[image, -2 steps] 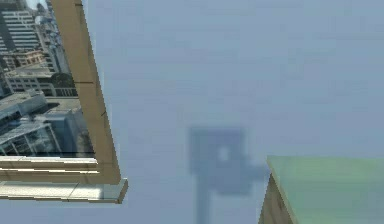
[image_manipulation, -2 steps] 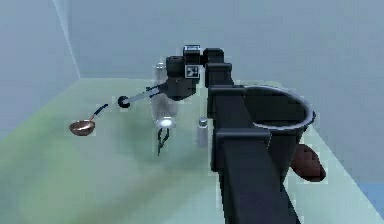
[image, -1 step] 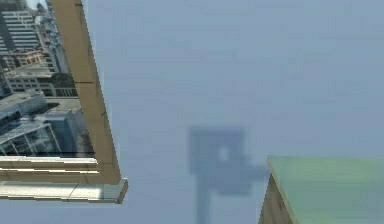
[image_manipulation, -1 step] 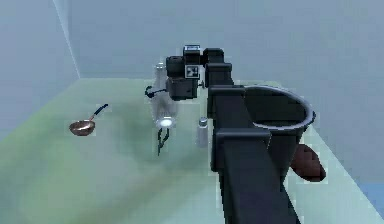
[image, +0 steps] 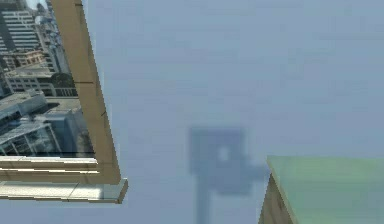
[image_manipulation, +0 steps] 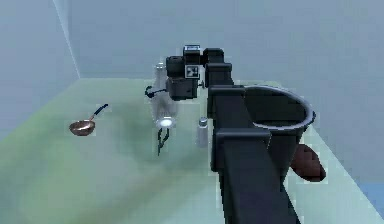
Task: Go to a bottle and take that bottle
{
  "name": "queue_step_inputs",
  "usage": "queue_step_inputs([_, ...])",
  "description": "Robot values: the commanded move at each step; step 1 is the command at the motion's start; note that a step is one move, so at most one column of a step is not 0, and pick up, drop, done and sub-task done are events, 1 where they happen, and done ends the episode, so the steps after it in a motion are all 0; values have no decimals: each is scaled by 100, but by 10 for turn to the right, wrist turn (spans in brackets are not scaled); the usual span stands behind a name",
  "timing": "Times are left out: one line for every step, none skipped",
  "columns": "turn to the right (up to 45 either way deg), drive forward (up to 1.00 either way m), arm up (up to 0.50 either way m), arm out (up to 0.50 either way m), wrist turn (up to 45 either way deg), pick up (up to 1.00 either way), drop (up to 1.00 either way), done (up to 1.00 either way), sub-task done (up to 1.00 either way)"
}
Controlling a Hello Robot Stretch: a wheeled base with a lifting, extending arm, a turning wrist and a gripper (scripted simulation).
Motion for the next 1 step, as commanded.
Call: queue_step_inputs([0,0,0,0,0,0,0,100,0])
